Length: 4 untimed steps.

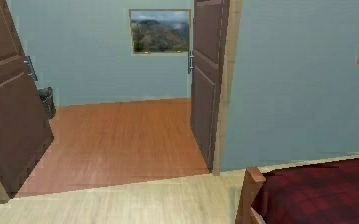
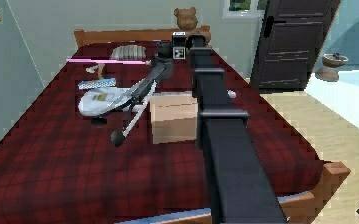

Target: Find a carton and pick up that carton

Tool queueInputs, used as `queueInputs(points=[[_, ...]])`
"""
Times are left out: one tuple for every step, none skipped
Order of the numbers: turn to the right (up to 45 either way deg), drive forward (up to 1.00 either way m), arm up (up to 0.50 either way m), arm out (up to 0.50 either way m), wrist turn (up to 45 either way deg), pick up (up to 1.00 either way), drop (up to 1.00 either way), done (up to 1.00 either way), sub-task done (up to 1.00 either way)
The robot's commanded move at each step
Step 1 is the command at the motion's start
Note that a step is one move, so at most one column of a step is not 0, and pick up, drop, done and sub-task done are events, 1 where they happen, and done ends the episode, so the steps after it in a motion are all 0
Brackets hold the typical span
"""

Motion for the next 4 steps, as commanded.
queueInputs(points=[[0.0, 0.00, 0.00, 0.00, 45.0, 0.00, 0.00, 0.00, 0.00], [0.0, 0.00, 0.00, 0.00, 45.0, 0.00, 0.00, 0.00, 0.00], [0.0, 0.00, 0.00, 0.00, 18.0, 0.00, 0.00, 0.00, 0.00], [0.0, 0.00, -0.22, 0.00, 0.0, 0.00, 0.00, 0.00, 0.00]])
